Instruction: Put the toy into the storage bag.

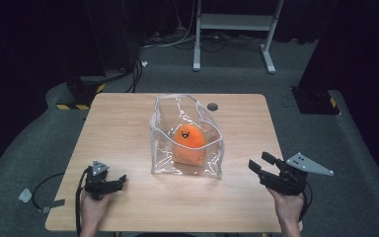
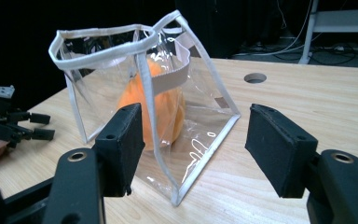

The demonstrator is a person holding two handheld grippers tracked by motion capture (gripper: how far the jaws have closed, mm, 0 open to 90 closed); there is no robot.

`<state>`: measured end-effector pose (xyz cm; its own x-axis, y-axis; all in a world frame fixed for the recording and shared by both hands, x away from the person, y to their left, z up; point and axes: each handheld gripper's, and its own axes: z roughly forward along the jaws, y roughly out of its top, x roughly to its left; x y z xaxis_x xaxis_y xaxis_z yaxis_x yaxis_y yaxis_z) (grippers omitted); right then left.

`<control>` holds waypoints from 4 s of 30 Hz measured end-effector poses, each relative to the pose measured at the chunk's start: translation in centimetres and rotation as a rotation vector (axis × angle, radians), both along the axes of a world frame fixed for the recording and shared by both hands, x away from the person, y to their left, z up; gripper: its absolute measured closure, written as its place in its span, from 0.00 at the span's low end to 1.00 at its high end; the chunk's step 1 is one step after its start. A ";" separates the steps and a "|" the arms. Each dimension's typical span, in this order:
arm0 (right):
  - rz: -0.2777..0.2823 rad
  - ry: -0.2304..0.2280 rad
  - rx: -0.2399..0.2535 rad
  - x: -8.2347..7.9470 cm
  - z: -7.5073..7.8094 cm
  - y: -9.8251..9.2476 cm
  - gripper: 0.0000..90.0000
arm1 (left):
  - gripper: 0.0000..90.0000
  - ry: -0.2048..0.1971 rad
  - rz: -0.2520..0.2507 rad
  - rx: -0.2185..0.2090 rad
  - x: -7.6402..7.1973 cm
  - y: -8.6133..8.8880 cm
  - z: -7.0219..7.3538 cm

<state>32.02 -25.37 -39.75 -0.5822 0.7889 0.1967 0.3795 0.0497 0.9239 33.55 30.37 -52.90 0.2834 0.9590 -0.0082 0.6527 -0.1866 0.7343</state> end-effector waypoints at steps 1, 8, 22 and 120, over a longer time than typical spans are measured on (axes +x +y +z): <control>0.002 0.002 0.000 0.0 -0.1 0.1 0.40 | 0.17 -0.001 -0.001 0.002 0.0 0.0 0.0; 0.006 0.024 0.007 0.3 -1.3 0.6 0.40 | 0.17 -0.001 -0.001 0.002 0.0 0.0 0.0; 0.023 0.074 -0.024 0.0 -3.5 1.6 0.40 | 0.17 0.000 0.000 0.000 0.0 0.0 0.0; -0.084 0.225 -0.263 6.1 -11.3 5.6 0.44 | 0.17 0.000 -0.001 0.000 0.0 0.0 0.0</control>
<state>38.13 -19.74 -51.04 -0.4786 0.8727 0.0965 0.5851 0.2351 0.7761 33.54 30.37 -52.90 0.2840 0.9588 -0.0081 0.6525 -0.1871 0.7343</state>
